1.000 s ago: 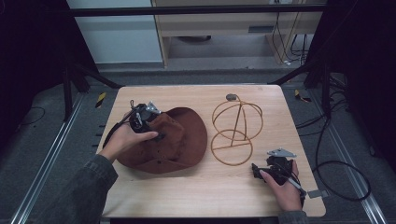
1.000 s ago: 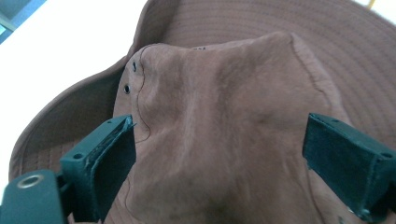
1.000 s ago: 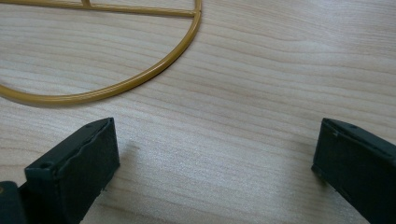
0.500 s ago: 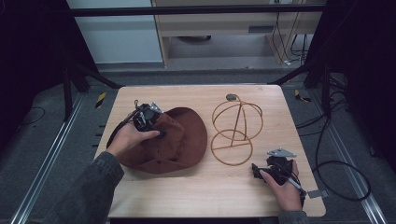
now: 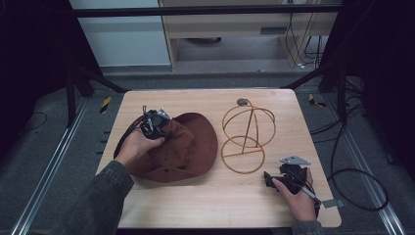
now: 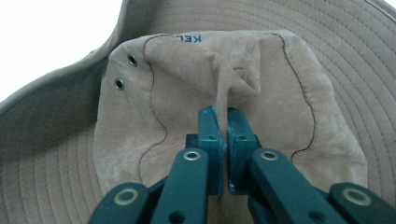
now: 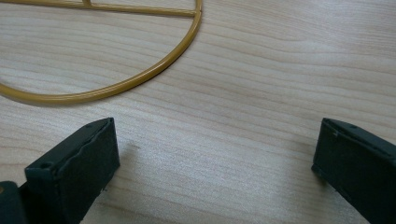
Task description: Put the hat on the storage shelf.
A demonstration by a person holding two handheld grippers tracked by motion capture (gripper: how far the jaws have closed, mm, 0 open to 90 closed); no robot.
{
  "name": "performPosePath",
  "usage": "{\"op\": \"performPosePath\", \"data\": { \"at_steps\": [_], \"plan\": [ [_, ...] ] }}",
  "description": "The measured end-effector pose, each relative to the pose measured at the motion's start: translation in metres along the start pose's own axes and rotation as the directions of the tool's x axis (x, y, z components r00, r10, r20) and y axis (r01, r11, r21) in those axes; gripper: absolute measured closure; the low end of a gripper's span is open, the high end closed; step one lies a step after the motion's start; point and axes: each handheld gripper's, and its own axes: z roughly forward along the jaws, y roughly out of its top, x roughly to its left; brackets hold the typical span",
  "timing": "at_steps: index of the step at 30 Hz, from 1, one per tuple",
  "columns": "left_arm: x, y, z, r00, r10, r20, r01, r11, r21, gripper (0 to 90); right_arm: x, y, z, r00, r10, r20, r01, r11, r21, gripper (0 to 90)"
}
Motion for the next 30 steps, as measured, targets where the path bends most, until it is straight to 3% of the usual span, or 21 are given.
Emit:
{"op": "performPosePath", "data": {
  "at_steps": [16, 21, 30],
  "plan": [
    [-0.004, 0.011, -0.022, 0.9993, 0.035, -0.012, -0.035, 0.9988, 0.034, 88.7, 0.000, 0.000, 0.000, 1.0000, 0.001, -0.001, -0.001, 1.000, 0.000, 0.4],
    [-0.010, 0.012, -0.036, 0.9985, 0.052, -0.017, -0.052, 0.9986, 0.011, 88.7, 0.000, 0.000, 0.000, 1.0000, 0.000, -0.002, 0.000, 1.000, 0.000, 0.4],
    [-0.019, 0.000, -0.070, 0.9972, 0.067, -0.035, -0.069, 0.9945, -0.079, 88.8, 0.000, 0.000, 0.000, 1.0000, 0.000, -0.002, 0.000, 1.000, 0.000, 0.4]
  ]
}}
